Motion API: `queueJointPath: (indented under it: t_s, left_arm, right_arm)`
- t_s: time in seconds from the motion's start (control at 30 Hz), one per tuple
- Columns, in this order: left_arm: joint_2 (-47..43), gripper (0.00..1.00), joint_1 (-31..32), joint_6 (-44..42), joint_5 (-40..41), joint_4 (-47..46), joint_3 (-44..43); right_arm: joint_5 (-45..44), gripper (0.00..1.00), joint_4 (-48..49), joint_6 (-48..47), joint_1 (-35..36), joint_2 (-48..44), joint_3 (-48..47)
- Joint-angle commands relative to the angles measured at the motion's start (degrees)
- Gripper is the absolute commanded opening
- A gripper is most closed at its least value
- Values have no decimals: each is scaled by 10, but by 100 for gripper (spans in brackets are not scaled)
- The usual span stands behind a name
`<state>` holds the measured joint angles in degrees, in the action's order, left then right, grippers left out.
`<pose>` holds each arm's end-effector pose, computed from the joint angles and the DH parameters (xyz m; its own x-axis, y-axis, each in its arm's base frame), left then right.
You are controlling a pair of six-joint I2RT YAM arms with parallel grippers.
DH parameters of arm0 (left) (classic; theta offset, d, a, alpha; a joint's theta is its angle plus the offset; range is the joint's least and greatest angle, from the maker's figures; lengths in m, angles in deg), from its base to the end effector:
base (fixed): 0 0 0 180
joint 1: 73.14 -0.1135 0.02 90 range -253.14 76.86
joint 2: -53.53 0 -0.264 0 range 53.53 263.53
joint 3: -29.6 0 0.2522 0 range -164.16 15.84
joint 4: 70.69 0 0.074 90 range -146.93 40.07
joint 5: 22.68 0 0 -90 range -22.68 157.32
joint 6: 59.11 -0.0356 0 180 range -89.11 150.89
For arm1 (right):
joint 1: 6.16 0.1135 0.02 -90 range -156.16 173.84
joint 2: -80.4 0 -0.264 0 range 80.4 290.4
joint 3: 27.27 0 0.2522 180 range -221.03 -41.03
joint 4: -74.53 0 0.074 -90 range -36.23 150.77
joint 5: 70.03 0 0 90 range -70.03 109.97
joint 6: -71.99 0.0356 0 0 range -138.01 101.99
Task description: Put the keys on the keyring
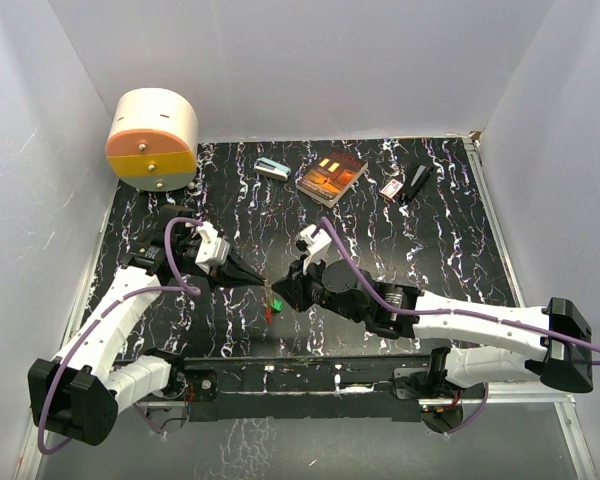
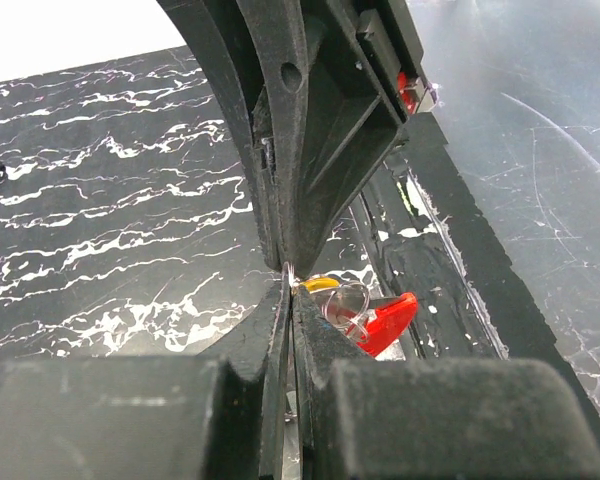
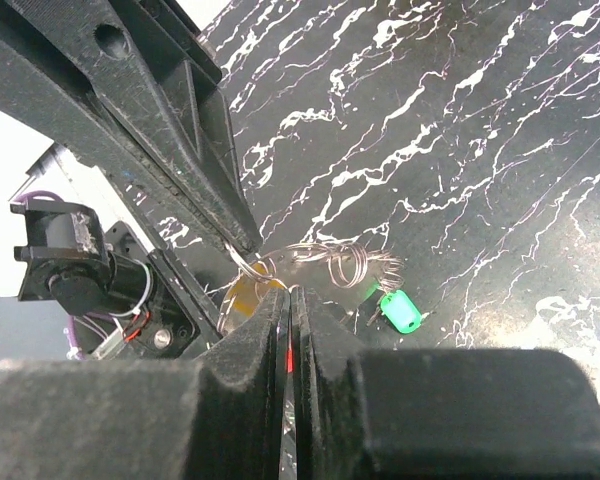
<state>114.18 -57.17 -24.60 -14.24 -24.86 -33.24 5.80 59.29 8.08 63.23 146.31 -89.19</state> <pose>0.1825 -0.0889 0.2986 0.2245 0.0616 -0.9725 0.9595 -0.1881 0.2096 0.1019 0.2462 0.3012 -0.4675 -0.0316 -0.8835 -0.6910 0.6364 0.3428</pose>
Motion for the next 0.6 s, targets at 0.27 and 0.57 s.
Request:
queueJointPath:
  t_s: [0.27, 0.57]
  left_arm:
    - [-25, 0, -2, -19, -85, 27, 1]
    - [-27, 0, -2, -31, -94, 33, 4]
  right_arm:
    - [-32, 8, 91, -23, 1, -26, 35]
    - [34, 8, 97, -29, 1, 4, 19]
